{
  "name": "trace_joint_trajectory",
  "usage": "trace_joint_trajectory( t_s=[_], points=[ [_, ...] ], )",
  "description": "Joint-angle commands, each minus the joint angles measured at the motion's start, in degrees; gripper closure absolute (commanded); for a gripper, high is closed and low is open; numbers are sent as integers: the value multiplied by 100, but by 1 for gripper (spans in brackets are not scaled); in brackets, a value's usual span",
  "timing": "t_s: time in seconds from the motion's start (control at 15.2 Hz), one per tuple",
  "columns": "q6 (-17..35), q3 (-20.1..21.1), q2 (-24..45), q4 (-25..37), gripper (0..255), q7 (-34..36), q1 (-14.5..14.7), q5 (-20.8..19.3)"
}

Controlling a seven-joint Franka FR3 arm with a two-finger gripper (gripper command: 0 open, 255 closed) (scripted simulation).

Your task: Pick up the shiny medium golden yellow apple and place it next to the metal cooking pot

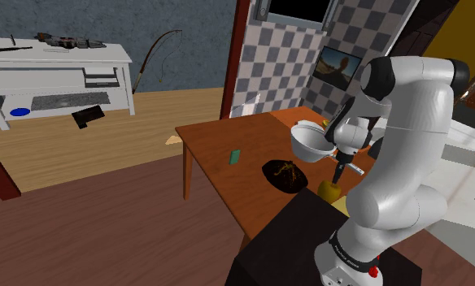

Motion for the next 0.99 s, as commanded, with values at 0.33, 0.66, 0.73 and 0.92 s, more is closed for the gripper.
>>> trace_joint_trajectory(
  t_s=[0.33,0.66,0.73,0.92],
  points=[
    [-346,-187,-320,54,0,169,155,-243],
    [-665,-323,-593,131,0,317,269,-456],
    [-665,-322,-593,131,0,317,269,-456],
    [-665,-322,-593,131,0,317,269,-456]
  ],
)
